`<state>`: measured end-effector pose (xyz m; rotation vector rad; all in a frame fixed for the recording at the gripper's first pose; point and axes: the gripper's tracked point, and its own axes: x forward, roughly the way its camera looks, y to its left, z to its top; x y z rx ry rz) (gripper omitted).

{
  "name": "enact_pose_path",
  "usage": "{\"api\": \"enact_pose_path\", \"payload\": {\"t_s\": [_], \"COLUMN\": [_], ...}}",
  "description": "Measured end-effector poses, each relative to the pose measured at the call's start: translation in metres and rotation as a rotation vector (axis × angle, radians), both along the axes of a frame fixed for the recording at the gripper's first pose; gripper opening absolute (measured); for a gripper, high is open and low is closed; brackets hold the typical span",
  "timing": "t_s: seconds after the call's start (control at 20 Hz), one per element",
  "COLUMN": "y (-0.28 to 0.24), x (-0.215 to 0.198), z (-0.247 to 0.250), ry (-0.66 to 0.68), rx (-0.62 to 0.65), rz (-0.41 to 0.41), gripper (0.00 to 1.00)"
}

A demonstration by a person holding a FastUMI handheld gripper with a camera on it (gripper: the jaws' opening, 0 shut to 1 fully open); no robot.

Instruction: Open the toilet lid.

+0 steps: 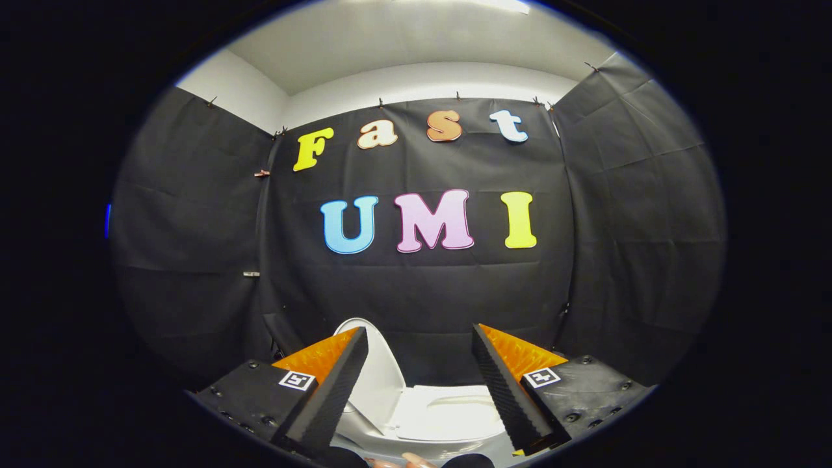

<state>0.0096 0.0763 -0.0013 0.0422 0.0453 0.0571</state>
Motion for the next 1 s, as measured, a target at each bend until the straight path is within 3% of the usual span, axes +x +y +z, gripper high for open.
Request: {"api": "enact_pose_path", "payload": {"t_s": [1.0], "y": [0.0036], "x": [0.0014], "z": [-0.0021], "ry": [0.002], "rx": [-0.004], "rz": [0.005], "gripper": [1.0]}}
